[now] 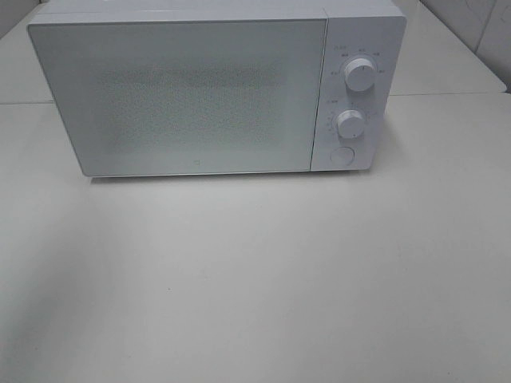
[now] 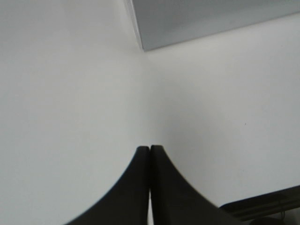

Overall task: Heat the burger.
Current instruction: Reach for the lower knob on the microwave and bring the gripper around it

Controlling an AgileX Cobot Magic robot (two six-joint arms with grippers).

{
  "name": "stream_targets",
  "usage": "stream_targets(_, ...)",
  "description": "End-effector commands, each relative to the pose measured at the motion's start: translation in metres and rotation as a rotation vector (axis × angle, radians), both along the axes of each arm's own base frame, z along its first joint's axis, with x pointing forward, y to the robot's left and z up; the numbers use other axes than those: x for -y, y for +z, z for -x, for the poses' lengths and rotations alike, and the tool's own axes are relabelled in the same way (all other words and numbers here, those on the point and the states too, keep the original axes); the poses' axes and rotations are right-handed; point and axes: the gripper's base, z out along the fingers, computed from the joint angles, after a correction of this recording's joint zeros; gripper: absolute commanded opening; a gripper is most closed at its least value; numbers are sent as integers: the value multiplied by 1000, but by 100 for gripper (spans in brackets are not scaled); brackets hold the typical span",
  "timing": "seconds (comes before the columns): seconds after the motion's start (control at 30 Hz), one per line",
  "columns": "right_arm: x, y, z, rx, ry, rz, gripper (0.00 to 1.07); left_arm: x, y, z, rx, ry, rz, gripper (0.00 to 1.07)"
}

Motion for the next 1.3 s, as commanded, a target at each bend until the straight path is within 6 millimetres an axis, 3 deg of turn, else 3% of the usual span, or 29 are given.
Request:
stream_targets(0.03, 1, 1, 3, 34, -3, -3, 67, -5, -10, 18, 5, 8, 11, 0)
stream_targets(0.17, 1, 1, 3, 34, -3, -3, 67, -9, -23, 32, 12, 6, 19, 0)
stream_targets(0.3, 1, 1, 3, 34, -3, -3, 67, -17, -45, 62, 34, 3, 24, 0)
stream_targets(0.4, 1, 1, 3, 34, -3, -3, 67, -20, -50, 72, 47, 1, 30, 0)
stream_targets(0.43, 1, 1, 3, 34, -3, -3, 67, -24, -52, 86, 78, -1, 40, 0)
stream_targets(0.5, 1, 1, 3, 34, -3, -4, 67, -26, -53, 93, 97, -3, 44, 0)
stream_targets(0.53, 1, 1, 3, 34, -3, -4, 67, -30, -56, 108, 140, -4, 56, 0)
stream_targets(0.63, 1, 1, 3, 34, -3, -4, 67, -33, -60, 119, 175, -4, 66, 0)
stream_targets(0.87, 1, 1, 3, 35, -3, -4, 67, -48, -76, 172, 364, -7, 126, 0)
stream_targets(1.17, 1, 1, 3, 35, -3, -4, 67, -54, -97, 208, 511, -100, 129, 0)
stream_targets(1.3, 1, 1, 3, 35, -3, -4, 67, -50, -104, 206, 461, -157, 119, 0)
